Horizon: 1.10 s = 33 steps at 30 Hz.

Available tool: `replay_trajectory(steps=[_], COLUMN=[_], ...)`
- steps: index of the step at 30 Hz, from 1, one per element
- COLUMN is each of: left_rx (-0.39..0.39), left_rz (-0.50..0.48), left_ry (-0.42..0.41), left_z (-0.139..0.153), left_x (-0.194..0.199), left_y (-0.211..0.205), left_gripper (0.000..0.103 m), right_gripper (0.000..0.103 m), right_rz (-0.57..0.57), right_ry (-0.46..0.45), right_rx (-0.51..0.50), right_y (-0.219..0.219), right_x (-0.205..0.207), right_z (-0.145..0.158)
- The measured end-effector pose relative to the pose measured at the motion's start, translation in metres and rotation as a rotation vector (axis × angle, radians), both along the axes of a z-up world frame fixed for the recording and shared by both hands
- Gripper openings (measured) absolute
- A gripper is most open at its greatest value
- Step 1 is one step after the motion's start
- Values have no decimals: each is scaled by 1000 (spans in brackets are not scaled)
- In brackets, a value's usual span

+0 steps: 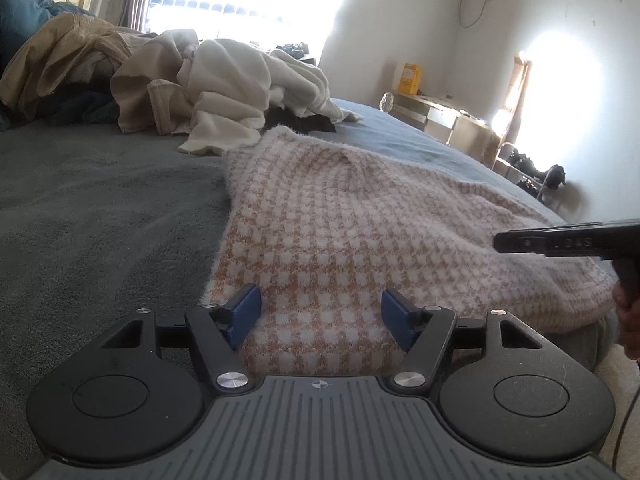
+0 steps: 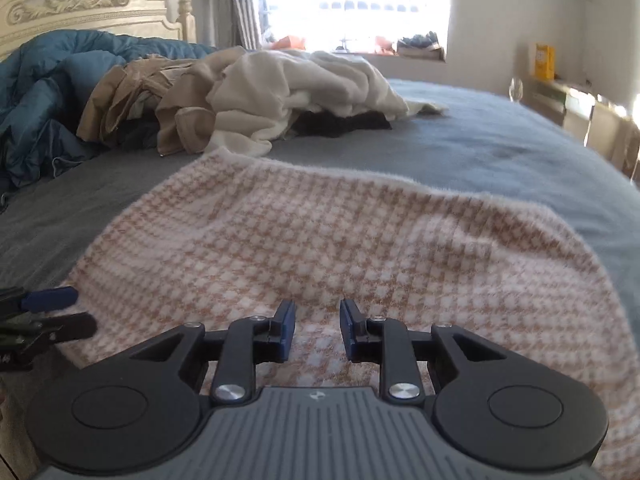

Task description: Fold clothes

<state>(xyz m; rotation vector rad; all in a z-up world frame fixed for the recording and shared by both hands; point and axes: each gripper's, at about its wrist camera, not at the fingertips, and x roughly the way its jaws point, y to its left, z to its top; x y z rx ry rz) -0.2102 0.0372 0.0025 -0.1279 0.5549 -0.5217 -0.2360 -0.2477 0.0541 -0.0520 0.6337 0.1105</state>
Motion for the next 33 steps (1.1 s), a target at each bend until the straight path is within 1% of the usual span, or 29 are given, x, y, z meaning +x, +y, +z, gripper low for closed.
replay_trajectory(steps=[1,3,5,6,8,10,11,14,16,18,20,22,24,27,30,31,32,33], left_rx=[-5,-7,0,7,22,19,13,-1,0,18,3,-17,-38,-58,-75,-81,-87,-92], left_rz=[2,1,-4,-6,-12,-15,-15,-12,-8,-12,-9,-3,5,24,43,48,53,61], left_ry=[2,3,0,-1,-3,3,6,9,6,-5,-3,3,5,-5,-20,-13,-6,7], left_z=[-1,-2,-4,-3,-1,0,0,-3,-3,0,2,4,7,13,16,15,14,12], left_x=[0,0,1,1,2,4,4,3,3,1,-1,-4,-8,-19,-31,-32,-34,-34], left_y=[1,0,-1,-1,-3,-2,-1,-1,-2,-3,0,4,9,17,30,34,39,43], left_gripper=[67,67,67,67,68,68,68,69,69,69,69,69,69,72,80,82,82,82], right_gripper=[27,27,27,27,26,26,26,26,26,26,26,26,27,28,30,31,33,43], right_rz=[15,20,14,2,-28,-7,5,6,-10,-20,-18,-17,-13,14,32,46,101,160], right_ry=[7,47,10,0,22,-18,-28,42,26,25,7,-34,13,-26,-52,-64,-92,-115], right_rx=[-21,-15,-21,-2,26,2,-18,-50,-18,-5,-10,-40,-64,-23,15,23,3,-28], right_y=[3,6,6,5,2,7,10,14,9,9,11,14,12,1,1,3,12,24], right_x=[-8,-16,-23,-25,-27,-44,-51,-50,-49,-49,-51,-52,-39,-39,-50,-53,-60,-65], right_z=[-1,-20,-44,-43,-24,-4,-1,-28,-49,-32,-13,-7,-29,-49,-29,-23,-18,-15])
